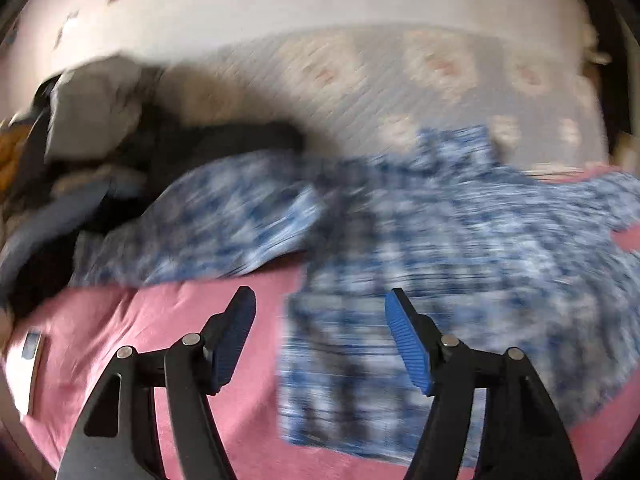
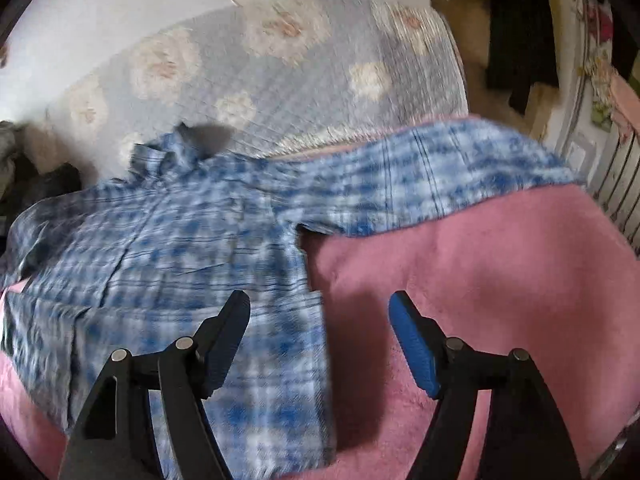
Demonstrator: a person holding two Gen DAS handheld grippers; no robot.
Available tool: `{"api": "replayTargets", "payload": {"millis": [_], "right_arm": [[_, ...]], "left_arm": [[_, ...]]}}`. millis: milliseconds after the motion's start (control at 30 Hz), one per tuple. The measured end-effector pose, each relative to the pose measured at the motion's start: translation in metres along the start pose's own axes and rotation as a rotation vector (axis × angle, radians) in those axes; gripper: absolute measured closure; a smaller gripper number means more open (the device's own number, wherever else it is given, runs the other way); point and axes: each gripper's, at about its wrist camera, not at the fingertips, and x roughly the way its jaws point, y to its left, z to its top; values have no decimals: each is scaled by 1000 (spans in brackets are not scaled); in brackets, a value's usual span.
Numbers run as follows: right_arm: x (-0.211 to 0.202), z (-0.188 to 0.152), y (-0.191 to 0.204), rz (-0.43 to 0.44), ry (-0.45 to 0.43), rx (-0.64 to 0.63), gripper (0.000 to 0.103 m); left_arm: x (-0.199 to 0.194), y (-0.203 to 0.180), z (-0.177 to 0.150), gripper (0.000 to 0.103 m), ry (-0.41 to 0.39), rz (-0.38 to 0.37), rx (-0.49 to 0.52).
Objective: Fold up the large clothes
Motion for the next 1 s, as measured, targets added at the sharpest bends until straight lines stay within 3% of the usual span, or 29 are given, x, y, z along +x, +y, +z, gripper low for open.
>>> {"api": "replayTargets", "payload": {"millis": [100,133,167,200,333,433,500,533,600,733,833,933,1000], "right_arm": [[-23,-15,26,99,-4,-86,26],[-29,-21,38,156,20,-123,14],[-34,-29,51,212,43,-175,7],[-40,-38,65,240,50,-226,7],[-46,-80,115,202,96,-436,7],[-45,-112,142,180,131,-605,7],[-49,-123,151,222,151,-644,7],[-50,-126,153,247,164,-647,7],[-52,-131,160,246,171,-663,7],[-39,-140,168,155,185,-724,7],[-32,-132,160,124,183,-681,7],[-22,-123,151,11,145,-678,7],[-15,-117,144,5,159,-665,7]], "left_arm": [[-22,-36,-8,13,-58,-85,136],[-26,-51,-13,0,-82,-93,190],[-27,-64,-19,0,-91,-107,235],[-26,-77,-27,0,-62,-130,275],[-23,-101,-53,0,79,-249,316],[-25,-122,-76,0,166,-301,422],[-21,-134,-90,0,254,-414,484],[-20,-137,-97,0,274,-436,496],[-15,-148,-105,1,258,-290,554],[-3,-157,-116,0,263,-227,565],[5,-157,-114,0,230,-191,533],[10,-156,-104,0,157,-72,527],[15,-149,-99,0,152,-15,529]]}}
